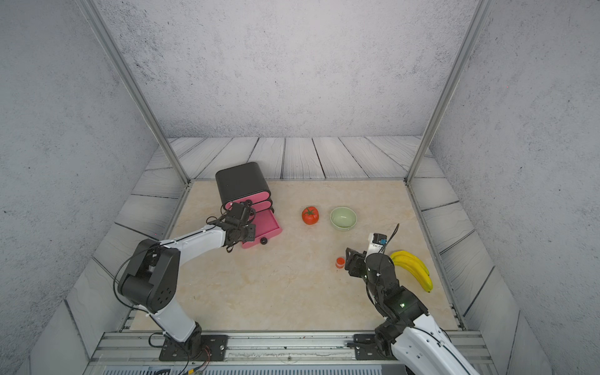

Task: Put the paint cans in the drawer according to color
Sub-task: Place the paint can in the drawer.

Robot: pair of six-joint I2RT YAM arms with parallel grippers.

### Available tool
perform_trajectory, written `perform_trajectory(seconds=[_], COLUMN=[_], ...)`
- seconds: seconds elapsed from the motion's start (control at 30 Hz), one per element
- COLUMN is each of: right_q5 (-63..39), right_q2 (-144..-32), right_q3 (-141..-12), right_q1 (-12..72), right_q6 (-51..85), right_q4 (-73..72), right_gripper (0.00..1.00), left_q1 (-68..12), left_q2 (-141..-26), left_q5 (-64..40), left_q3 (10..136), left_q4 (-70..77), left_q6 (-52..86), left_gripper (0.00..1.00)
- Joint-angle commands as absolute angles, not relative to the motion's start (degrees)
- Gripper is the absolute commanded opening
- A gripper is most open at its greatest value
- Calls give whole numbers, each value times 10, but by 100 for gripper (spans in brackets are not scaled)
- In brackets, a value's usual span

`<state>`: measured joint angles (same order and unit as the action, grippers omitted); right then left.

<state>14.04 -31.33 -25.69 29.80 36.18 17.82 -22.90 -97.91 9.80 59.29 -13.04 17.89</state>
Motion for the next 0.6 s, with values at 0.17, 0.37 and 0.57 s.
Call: perform_trajectory(seconds=[0.17,0.37,0.57], right_q5=[60,-59,-8], right_q2=[-344,-465,-620], right_q3=[-280,-362,-442], right_q1=[296,295,295], right_q6=[320,282,276], right_q4=[187,273,401], right_gripper=[69,69,73], left_q1=[-224,-225,-230], left_q2=[-897,-747,-563], left_q5=[53,-62,14], left_q3=[604,555,421], left_q4=[-167,-197,-180], left_q6=[208,269,310], left_gripper=[64,68,88])
